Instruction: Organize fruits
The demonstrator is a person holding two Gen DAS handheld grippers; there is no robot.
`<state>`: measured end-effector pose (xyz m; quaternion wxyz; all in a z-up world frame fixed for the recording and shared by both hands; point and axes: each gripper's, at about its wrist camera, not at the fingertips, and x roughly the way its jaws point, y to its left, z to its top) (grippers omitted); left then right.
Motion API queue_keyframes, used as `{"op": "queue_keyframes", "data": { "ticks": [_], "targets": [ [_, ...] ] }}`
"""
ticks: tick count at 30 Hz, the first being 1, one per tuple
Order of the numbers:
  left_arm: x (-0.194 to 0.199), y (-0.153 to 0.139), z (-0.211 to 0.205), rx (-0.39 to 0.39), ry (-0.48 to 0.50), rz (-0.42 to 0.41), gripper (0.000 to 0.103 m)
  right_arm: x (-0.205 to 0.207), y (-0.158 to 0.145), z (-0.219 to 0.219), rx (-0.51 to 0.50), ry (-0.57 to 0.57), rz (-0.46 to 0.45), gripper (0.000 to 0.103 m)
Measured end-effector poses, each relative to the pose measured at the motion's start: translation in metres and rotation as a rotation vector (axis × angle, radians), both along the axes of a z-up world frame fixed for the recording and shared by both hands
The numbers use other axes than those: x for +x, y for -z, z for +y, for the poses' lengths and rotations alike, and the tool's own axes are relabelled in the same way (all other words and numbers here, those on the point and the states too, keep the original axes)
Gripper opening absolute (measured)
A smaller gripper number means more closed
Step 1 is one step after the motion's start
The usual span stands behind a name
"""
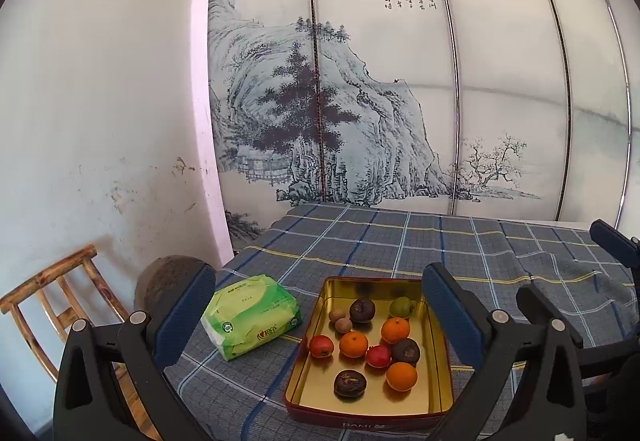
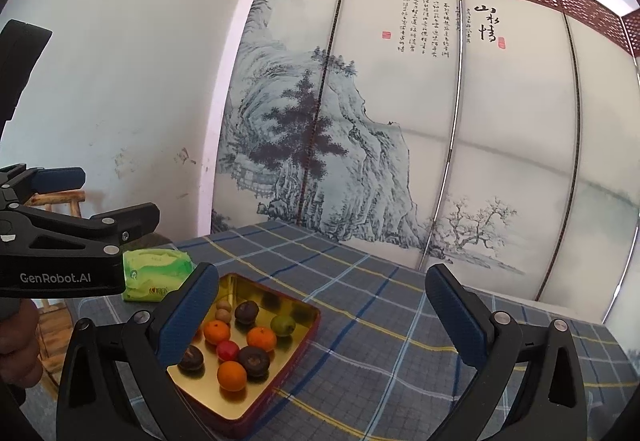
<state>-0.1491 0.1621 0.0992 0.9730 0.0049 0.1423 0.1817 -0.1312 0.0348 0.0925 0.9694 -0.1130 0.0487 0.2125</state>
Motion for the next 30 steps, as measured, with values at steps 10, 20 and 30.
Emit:
{"op": "queue_keyframes", "data": {
  "ticks": [10, 20, 30],
  "targets": [
    [-0.0012, -0.0017, -0.0069, -0.009, 0.004, 0.001, 0.103, -0.0002, 0.0, 0.0002, -0.004, 0.0, 0.004, 0.103],
    [-0.0006, -0.001, -0.0087, -0.007, 0.003, 0.017, 0.103, -0.0011, 0.0027, -0.0028, -0.009, 0.0, 0.018, 0.103],
    [0.0004, 0.0017, -0.0069, -0.02, -0.006, 0.033, 0.103, 0.001, 0.0045, 0.0017, -0.024, -0.001, 0.029, 0.103]
  ]
}}
